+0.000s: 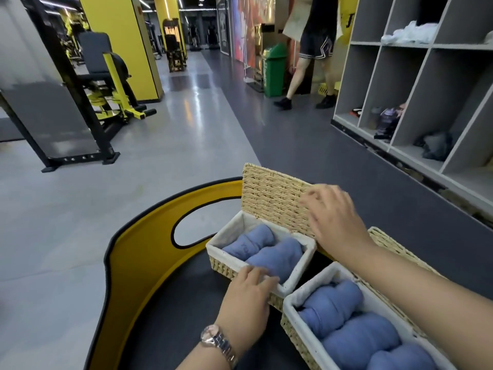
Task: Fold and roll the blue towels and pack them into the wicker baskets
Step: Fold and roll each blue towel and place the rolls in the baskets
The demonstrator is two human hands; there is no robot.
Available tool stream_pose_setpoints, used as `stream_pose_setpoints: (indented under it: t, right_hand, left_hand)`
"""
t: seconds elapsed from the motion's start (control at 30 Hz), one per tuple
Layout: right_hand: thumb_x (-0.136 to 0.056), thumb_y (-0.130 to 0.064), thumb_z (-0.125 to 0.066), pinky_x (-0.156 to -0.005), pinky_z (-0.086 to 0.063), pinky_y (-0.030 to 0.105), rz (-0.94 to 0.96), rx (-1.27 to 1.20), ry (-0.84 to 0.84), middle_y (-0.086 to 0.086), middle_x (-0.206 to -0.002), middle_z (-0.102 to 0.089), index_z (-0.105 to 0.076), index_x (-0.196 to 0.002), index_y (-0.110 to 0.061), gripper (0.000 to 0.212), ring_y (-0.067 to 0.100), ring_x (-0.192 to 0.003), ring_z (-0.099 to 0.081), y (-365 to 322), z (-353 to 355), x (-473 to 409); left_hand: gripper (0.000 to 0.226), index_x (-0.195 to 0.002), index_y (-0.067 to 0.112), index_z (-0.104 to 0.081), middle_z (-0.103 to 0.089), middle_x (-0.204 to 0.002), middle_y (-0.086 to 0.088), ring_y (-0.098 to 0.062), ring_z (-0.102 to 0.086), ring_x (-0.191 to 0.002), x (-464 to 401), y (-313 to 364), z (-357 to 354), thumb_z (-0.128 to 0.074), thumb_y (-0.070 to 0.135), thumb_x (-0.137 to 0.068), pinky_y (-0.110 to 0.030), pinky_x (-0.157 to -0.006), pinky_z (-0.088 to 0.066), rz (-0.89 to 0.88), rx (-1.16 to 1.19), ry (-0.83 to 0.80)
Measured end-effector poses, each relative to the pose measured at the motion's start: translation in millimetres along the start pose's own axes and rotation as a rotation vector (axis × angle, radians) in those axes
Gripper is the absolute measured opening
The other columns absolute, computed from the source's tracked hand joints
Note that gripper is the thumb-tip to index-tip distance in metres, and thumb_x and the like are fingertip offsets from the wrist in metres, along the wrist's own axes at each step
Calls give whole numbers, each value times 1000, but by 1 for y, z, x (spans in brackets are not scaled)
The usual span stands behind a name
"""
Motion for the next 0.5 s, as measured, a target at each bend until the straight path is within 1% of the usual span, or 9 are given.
stream_pose_setpoints:
  t: [0.03,0.1,0.13,0.2,0.27,0.3,0.37,0.43,0.5]
  right_hand:
    - [-79,-6,-62,-96,-37,41,-90,68,-16,12,-122,-55,-57,-119,-12,40,30,-112,-49,9,2,-2]
    - [-90,-16,-56,-104,-37,45,-309,73,-161,18,-139,-45,-39,-139,-7,52,34,-127,-43,29,-2,-3]
    - [-94,-21,-52,-102,-40,44,-415,8,-237,17,-139,-45,-35,-140,-5,51,33,-126,-45,38,-6,-2]
    - [-99,-23,-43,-90,-47,43,-502,-119,-316,16,-124,-57,-50,-126,-5,33,33,-109,-56,43,-10,0]
    - [-98,-20,-42,-80,-49,42,-454,-172,-299,12,-107,-62,-60,-107,-6,24,32,-95,-59,33,-5,3]
    - [-97,-19,-44,-78,-49,41,-399,-206,-286,11,-104,-62,-63,-103,-7,23,31,-92,-59,23,-2,8]
    - [-96,-19,-48,-77,-47,35,-238,-245,-319,6,-102,-60,-64,-98,-11,18,26,-91,-59,-4,-1,24]
    - [-95,-19,-50,-78,-41,29,-89,-152,-438,2,-107,-56,-60,-101,-14,13,21,-97,-56,-35,-9,47]
    - [-91,-12,-52,-81,-40,28,-35,-120,-611,3,-112,-54,-58,-107,-15,18,19,-104,-53,-56,-27,77]
  left_hand:
    - [55,-120,30,-57,-57,-123,1,-24,-53,-113,4,1,-2,-38,22,-69,-36,-95,-48,1,-7,-7]
    - [61,-131,31,-48,-46,-140,-1,-24,-41,-131,9,3,-3,-43,19,-72,-38,-106,-40,25,-33,-59]
    - [64,-137,32,-41,-35,-149,1,-23,-29,-139,11,5,-4,-43,18,-75,-37,-112,-31,41,-45,-94]
    - [68,-144,33,-28,-19,-157,4,-20,-11,-146,14,6,-4,-42,18,-80,-34,-117,-19,66,-43,-133]
    - [69,-146,33,-23,-13,-158,3,-19,-6,-147,15,8,-2,-42,18,-82,-34,-118,-16,68,-58,-150]
    - [69,-146,32,-23,-13,-159,1,-20,-7,-147,16,10,-1,-43,18,-82,-34,-118,-17,72,-45,-156]
    - [69,-143,26,-32,-23,-156,-4,-25,-22,-144,19,17,8,-48,14,-77,-38,-114,-28,54,-34,-52]
    - [70,-139,18,-39,-38,-147,-6,-24,-37,-135,27,25,19,-53,11,-71,-38,-109,-37,57,29,117]
    - [72,-143,18,-32,-32,-150,-3,-21,-28,-139,32,35,23,-50,10,-74,-35,-115,-28,38,37,140]
Point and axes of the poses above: each hand's wrist, its own x-axis away from the middle knuckle, its own z-axis out of the back of the hand, y = z × x, the point moved 4 cm from there along -x, towards the middle knuckle
